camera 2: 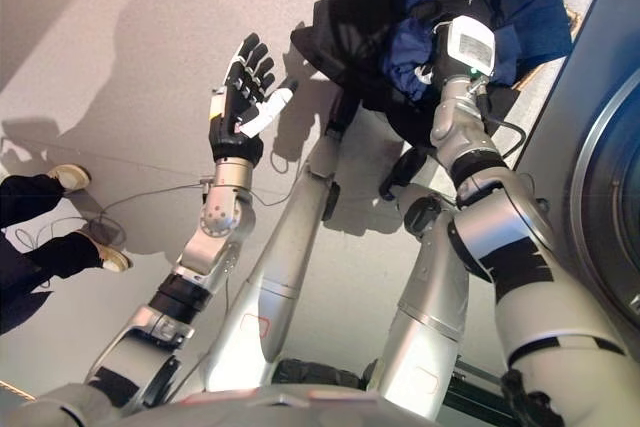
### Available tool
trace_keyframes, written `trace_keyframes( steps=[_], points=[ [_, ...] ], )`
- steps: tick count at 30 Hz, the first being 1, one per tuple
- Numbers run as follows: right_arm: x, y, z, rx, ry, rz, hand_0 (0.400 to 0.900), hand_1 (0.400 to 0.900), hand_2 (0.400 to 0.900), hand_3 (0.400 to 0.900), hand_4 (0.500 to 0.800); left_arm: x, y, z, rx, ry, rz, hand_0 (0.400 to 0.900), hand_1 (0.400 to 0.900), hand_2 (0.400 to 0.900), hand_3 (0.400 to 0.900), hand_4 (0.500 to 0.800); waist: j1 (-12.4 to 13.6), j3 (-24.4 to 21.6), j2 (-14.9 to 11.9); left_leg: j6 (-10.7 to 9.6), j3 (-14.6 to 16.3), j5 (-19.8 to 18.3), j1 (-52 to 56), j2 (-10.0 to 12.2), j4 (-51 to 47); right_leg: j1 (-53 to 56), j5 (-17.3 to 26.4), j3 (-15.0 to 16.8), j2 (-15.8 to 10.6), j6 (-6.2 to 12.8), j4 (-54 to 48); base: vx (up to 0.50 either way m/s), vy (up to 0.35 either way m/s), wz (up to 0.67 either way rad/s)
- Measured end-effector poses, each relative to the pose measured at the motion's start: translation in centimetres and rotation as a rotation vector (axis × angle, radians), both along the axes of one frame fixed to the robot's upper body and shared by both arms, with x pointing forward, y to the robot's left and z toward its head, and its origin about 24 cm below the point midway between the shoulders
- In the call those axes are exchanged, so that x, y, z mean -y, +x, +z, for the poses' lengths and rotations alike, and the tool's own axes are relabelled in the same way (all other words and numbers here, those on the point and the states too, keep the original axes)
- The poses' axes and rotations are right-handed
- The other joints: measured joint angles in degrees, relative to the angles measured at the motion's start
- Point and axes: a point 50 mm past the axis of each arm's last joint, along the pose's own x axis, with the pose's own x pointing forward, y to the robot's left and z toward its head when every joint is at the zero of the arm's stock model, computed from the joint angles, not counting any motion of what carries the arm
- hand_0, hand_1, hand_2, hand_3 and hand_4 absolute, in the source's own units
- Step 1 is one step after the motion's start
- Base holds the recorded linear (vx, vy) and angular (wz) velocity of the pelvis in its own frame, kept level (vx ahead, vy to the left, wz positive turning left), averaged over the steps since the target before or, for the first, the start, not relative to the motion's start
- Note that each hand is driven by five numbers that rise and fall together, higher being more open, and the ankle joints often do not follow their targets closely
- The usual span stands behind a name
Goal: Put the clothes in the basket into the washing machine.
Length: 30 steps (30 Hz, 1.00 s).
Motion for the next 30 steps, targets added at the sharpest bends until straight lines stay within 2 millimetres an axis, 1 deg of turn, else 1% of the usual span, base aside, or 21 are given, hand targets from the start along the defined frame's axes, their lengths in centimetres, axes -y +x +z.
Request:
trace_keyframes(
  steps=[8, 13, 17, 20, 23, 24, 26, 30],
  points=[
    [0.1, 0.0, -0.3, -0.015, 0.001, 0.001, 0.4, 0.4, 0.4, 0.4, 0.5, 0.1, 0.1, 0.3, 0.01, 0.0, -0.003, 0.9, 0.9, 0.9, 0.9, 0.8, 0.43, -0.01, 0.02, -0.08, 0.14, -0.54, -0.49, -0.12, 1.01, -0.28, -0.56, 0.03, -0.29, -0.26, 1.06, -0.01, -0.003, 0.0],
    [0.2, 0.0, 0.0, -0.009, -0.001, 0.0, 0.4, 0.4, 0.4, 0.4, 0.5, 0.1, 0.1, 0.4, 0.014, -0.001, -0.003, 0.9, 0.9, 0.9, 0.9, 0.8, 0.4, 0.0, 0.05, -0.03, 0.18, -0.69, -1.17, -0.1, 2.0, -0.7, -0.56, 0.0, -0.28, -0.26, 1.42, -0.02, -0.01, -0.05],
    [0.0, 0.0, 0.5, 0.014, -0.002, 0.016, 0.4, 0.4, 0.4, 0.4, 0.5, -0.1, 0.2, 0.6, 0.02, -0.002, 0.008, 0.9, 0.9, 0.9, 0.9, 0.8, 0.03, 0.0, 0.05, 0.0, 0.24, -0.7, -1.13, -0.06, 2.24, -0.53, -0.48, -0.01, -0.22, -0.14, 1.35, -0.01, -0.005, -0.13],
    [-0.9, 0.1, 1.3, 0.051, 0.001, 0.06, 0.4, 0.4, 0.4, 0.4, 0.5, -0.6, 0.3, 0.7, 0.022, -0.007, 0.034, 0.9, 0.9, 0.9, 0.9, 0.8, -1.15, 0.0, 0.05, 0.22, 0.15, -1.01, -1.02, 0.2, 3.03, 0.07, -0.36, -0.08, 0.25, 0.02, 1.15, -0.02, -0.016, -0.13],
    [-1.7, 0.0, 2.1, 0.102, 0.007, 0.112, 0.4, 0.4, 0.4, 0.4, 0.5, -1.0, 0.4, 0.8, 0.022, -0.014, 0.058, 0.9, 0.9, 0.9, 0.9, 0.8, -2.62, 0.01, 0.04, 0.5, 0.16, -1.19, 0.05, 0.48, 3.05, 1.5, 0.02, -0.17, 0.67, 0.62, 0.27, -0.02, -0.014, -0.09],
    [-1.9, -0.1, 2.5, 0.12, 0.007, 0.131, 0.4, 0.4, 0.4, 0.4, 0.5, -1.1, 0.4, 0.8, 0.021, -0.014, 0.064, 0.9, 0.9, 0.9, 0.9, 0.8, -2.98, 0.01, 0.03, 0.59, 0.23, -1.24, 0.47, 0.68, 2.94, 2.04, 0.31, -0.17, 0.86, 1.09, -0.19, -0.02, -0.001, -0.09],
    [-2.6, -0.3, 3.3, 0.165, 0.013, 0.174, 0.4, 0.4, 0.4, 0.4, 0.5, -1.6, 0.4, 0.8, 0.02, -0.023, 0.087, 0.9, 0.9, 0.9, 0.9, 0.8, -4.25, -0.02, -0.01, 0.85, 0.24, -1.43, 1.5, 1.11, 2.65, 3.35, 0.69, -0.17, 1.46, 1.23, -1.43, -0.02, 0.009, -0.11],
    [-3.0, -0.9, 4.8, 0.252, 0.06, 0.225, 0.4, 0.4, 0.4, 0.4, 0.5, -2.3, 0.6, 0.8, 0.014, -0.037, 0.128, 0.9, 0.9, 0.9, 0.9, 0.8, -6.49, 0.0, -0.16, 1.28, 0.44, -1.55, 2.65, 1.26, 1.96, 4.74, 1.24, -0.09, 1.73, 1.97, -2.82, -0.02, 0.005, -0.12]
  ],
)
